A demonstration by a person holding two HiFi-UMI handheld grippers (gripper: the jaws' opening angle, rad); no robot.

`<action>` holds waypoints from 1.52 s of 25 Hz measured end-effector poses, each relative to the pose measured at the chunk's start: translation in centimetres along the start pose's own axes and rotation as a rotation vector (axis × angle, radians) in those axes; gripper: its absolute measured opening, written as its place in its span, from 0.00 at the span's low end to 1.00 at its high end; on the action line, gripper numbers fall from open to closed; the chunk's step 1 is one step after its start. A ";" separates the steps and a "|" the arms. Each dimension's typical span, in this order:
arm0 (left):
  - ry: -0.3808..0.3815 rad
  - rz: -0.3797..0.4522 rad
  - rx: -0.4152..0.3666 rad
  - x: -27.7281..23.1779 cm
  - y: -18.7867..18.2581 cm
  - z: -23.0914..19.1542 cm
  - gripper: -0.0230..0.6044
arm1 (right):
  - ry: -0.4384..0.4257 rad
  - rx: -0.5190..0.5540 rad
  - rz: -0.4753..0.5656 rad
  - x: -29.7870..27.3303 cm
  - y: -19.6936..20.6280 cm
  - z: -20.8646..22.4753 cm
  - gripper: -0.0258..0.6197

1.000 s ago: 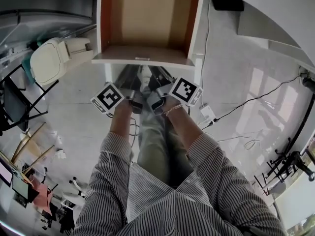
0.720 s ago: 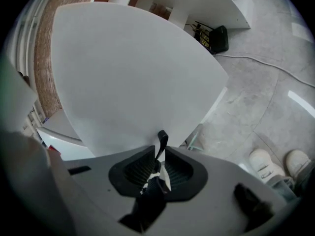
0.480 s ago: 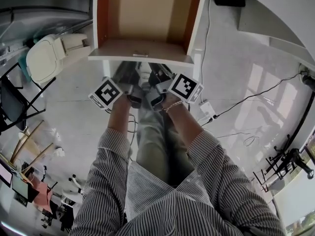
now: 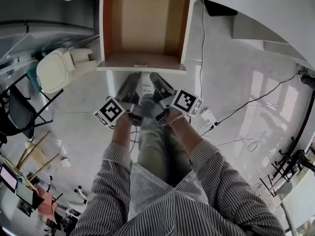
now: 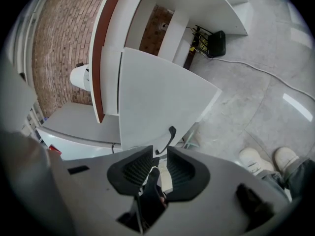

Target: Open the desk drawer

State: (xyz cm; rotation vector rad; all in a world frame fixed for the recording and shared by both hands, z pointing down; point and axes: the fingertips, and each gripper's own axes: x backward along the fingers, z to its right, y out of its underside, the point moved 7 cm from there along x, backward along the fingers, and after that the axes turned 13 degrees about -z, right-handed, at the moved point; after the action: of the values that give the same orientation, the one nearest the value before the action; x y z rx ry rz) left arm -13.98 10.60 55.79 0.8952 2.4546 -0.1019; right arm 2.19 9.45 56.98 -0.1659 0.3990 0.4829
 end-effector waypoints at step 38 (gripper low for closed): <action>0.276 -0.188 -0.532 8.7 -8.8 33.6 0.08 | -0.231 0.514 0.123 12.8 -7.8 -35.6 0.07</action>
State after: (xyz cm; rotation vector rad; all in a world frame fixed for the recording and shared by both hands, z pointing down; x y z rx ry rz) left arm -10.05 0.68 21.64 0.4666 2.6104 0.6185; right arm 4.45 -0.88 19.85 0.4110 0.2960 0.4991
